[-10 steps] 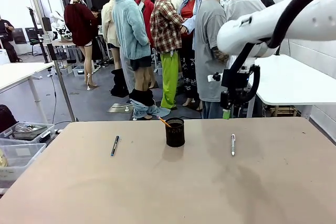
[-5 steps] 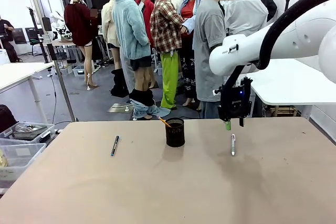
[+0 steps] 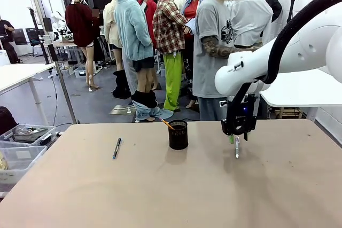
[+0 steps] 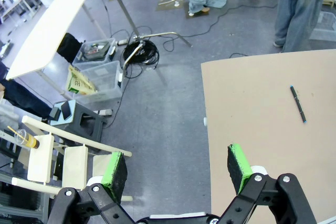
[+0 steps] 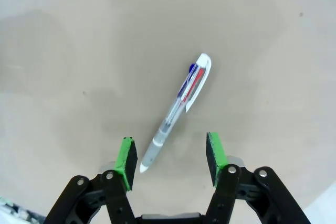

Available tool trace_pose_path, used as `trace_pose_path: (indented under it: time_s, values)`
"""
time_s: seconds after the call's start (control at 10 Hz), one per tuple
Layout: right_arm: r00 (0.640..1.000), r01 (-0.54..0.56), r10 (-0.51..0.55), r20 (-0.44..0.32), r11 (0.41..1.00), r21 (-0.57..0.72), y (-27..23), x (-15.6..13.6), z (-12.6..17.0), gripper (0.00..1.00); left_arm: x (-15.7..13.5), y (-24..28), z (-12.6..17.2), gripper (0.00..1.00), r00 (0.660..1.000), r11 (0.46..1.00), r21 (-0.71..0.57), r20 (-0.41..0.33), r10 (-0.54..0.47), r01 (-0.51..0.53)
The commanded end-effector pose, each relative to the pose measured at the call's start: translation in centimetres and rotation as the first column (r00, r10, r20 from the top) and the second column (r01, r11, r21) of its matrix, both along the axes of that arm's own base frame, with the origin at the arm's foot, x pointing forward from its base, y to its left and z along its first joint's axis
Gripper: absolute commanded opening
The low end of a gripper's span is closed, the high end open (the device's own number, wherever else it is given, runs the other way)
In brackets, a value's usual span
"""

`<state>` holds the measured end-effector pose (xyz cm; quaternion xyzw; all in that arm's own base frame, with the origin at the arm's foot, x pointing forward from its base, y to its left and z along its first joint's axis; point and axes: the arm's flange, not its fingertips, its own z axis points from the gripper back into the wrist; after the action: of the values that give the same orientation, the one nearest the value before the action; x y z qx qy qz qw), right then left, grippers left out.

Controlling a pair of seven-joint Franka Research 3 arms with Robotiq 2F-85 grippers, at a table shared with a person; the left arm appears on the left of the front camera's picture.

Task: Place the pens into the pen holder.
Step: Pick up a writing instrument from the table and place it into the Pen holder.

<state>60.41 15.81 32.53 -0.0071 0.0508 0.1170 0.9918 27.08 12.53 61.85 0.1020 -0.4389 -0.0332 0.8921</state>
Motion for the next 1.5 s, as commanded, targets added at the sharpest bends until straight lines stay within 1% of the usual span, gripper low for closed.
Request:
trace_pose_path:
  time_s: [0.0, 0.1, 0.3, 0.4, 0.5, 0.8, 0.9, 1.2, 1.3, 1.4]
  values:
    - [0.995, 0.066, -0.065, 0.078, 0.998, -0.01, -0.8, 0.2, -1.1, 0.67, 0.1, -0.1, -0.1, 1.0, 1.0, 1.0, 0.0, 0.01, 0.01, -0.01]
    - [0.994, 0.077, -0.076, 0.081, 0.997, -0.008, -1.1, 0.5, -1.5, 0.67, 0.1, -0.1, -0.1, 1.0, 1.0, 1.0, 0.0, 0.01, 0.01, -0.01]
    - [0.994, 0.093, -0.091, 0.052, 0.995, -0.036, -0.8, 0.6, -2.3, 0.67, 0.1, -0.1, -0.1, 1.0, 1.0, 1.0, 0.0, 0.01, 0.01, -0.01]
    - [0.995, 0.085, -0.084, 0.045, 0.996, -0.028, -0.8, 0.7, -2.5, 0.67, 0.1, -0.1, -0.1, 1.0, 1.0, 1.0, 0.0, 0.01, 0.01, -0.01]
    - [0.997, 0.076, -0.075, 0.034, 0.997, -0.021, -0.6, 0.8, -2.7, 0.63, 0.1, -0.1, -0.1, 1.0, 1.0, 1.0, 0.0, 0.01, 0.01, -0.01]
    - [0.997, 0.072, -0.07, 0.033, 0.996, -0.061, -0.2, 0.9, -2.8, 0.03, 0.1, -0.1, -0.1, 1.0, 1.0, 1.0, 0.0, 0.01, 0.01, -0.01]
    - [0.997, 0.067, -0.066, 0.03, 0.996, -0.056, -0.1, 1.0, -2.9, 0.0, 0.1, -0.1, -0.1, 1.0, 1.0, 1.0, 0.0, 0.01, 0.01, -0.01]
    - [0.999, 0.054, -0.053, 0.009, 0.997, -0.046, 0.1, 1.2, -3.0, 0.0, 0.1, -0.1, -0.1, 1.0, 1.0, 1.0, 0.0, 0.01, 0.01, -0.01]
    - [0.999, 0.031, -0.032, -0.002, 0.998, -0.053, 0.3, 1.3, -3.0, 0.0, 0.1, -0.1, -0.1, 1.0, 1.0, 1.0, 0.0, 0.01, 0.01, -0.01]
    - [1.0, 0.002, -0.001, 0.005, 0.999, -0.048, 0.4, 1.2, -2.7, 0.0, 0.1, -0.1, -0.1, 1.0, 1.0, 1.0, 0.0, 0.01, 0.01, -0.01]
